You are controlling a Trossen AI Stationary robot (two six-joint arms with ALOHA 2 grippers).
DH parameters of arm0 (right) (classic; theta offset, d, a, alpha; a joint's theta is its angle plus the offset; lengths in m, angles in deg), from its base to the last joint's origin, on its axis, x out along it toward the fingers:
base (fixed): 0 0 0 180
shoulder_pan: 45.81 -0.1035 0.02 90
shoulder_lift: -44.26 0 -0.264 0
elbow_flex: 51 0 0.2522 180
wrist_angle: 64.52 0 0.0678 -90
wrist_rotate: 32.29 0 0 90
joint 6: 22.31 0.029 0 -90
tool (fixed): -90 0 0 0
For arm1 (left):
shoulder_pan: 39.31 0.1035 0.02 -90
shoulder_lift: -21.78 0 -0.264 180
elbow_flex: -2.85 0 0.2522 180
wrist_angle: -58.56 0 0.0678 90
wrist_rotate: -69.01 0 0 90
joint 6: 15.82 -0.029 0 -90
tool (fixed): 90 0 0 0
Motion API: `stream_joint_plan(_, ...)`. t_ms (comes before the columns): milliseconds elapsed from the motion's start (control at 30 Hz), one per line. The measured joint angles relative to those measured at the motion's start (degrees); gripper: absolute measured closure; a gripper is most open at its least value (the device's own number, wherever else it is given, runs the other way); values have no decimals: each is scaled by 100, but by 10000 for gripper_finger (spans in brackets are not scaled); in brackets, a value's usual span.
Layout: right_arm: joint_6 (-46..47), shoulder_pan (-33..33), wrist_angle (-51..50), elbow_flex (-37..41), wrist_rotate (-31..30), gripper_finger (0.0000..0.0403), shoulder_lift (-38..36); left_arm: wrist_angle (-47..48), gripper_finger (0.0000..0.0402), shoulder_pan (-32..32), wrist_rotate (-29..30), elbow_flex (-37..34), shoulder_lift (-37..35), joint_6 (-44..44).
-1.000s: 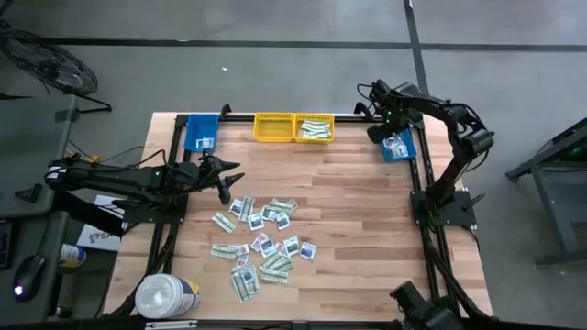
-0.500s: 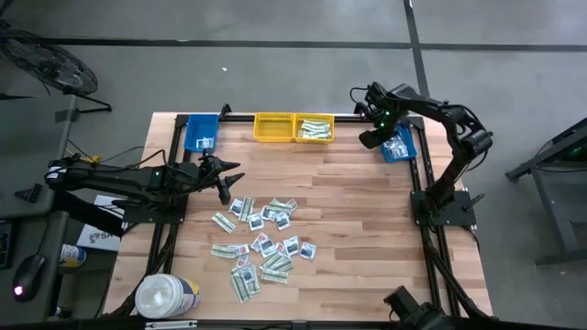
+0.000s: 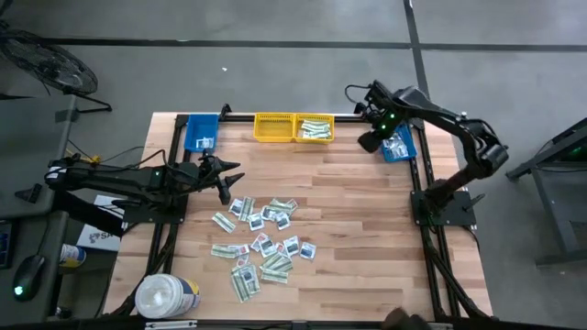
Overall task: Pick & Place First Aid Supplies
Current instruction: Put the blue alcohol pad into the left blue bin
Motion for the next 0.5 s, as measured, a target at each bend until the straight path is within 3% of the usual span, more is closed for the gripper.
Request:
stream_joint_plan(367,-525,-2677,656,0,188,291,-60,89,236,-2,0,0,-1,0)
stream_joint_plan(500,-900,-3729,1092,0,-185,292,-60,127,236,0,2,0,0,0)
